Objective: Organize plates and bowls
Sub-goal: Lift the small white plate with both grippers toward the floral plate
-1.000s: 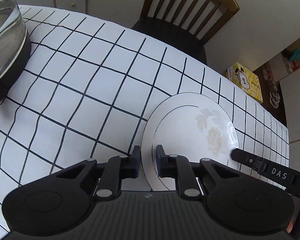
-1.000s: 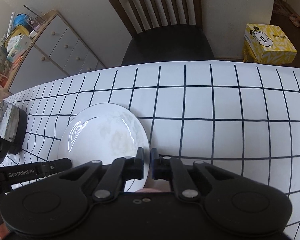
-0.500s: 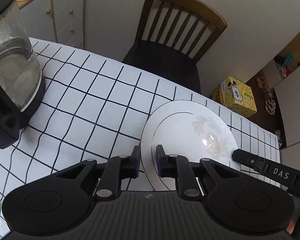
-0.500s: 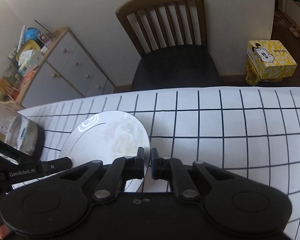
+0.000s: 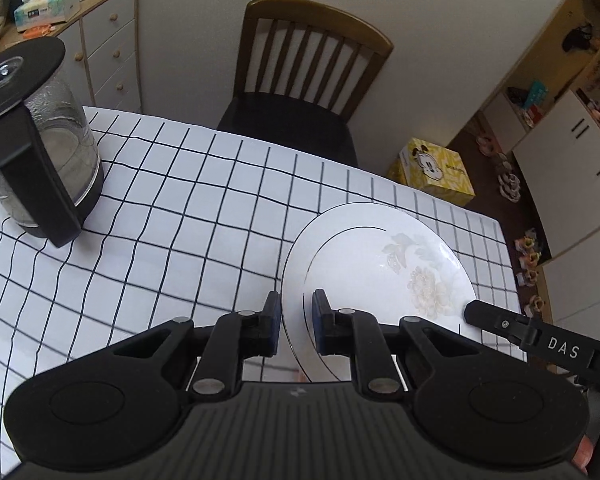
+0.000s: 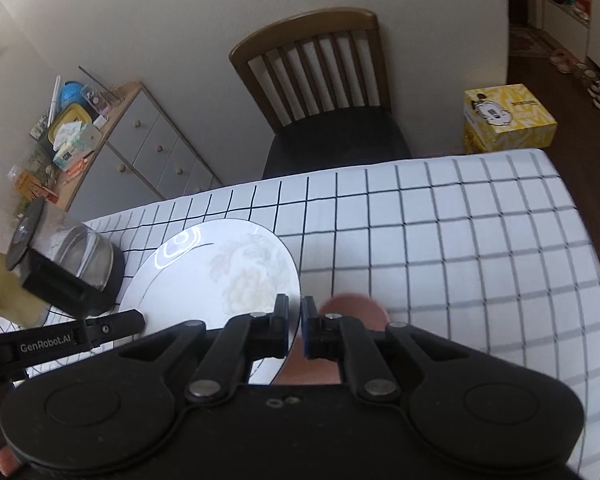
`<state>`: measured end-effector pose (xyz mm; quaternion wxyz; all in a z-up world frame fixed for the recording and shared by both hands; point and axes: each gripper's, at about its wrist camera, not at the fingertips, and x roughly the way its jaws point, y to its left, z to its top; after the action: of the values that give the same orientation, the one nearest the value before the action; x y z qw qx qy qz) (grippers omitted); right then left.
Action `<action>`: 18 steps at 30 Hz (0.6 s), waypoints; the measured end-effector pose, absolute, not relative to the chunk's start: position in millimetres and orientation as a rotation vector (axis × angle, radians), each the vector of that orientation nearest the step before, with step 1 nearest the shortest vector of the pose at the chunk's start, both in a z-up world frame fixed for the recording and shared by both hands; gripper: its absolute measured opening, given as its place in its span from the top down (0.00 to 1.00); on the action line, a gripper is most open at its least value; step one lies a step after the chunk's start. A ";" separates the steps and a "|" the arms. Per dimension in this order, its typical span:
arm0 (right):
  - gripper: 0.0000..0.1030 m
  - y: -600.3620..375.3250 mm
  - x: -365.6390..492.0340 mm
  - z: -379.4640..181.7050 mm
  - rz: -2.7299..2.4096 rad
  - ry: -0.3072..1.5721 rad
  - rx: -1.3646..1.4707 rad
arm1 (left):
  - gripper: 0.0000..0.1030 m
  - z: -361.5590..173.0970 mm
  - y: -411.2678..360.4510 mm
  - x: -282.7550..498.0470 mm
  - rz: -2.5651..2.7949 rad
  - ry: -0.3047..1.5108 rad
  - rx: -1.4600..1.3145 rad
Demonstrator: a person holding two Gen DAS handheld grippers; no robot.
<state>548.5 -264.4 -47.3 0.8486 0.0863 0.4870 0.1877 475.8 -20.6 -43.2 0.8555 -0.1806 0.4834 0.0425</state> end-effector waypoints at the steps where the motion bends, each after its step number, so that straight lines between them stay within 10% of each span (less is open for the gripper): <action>1: 0.93 -268.2 539.7 -42.8 0.388 1.022 0.185 | 0.86 -39.9 -23.4 469.0 0.082 1.015 -0.377; 18: 0.93 -331.3 365.1 -7.3 0.242 0.959 0.254 | 0.85 -3.7 -83.1 311.5 -0.121 1.007 -0.291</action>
<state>365.1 -331.3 -7.3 0.8725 0.1214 0.4589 0.1160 311.5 -83.1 -3.7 0.8640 -0.1388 0.4806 -0.0579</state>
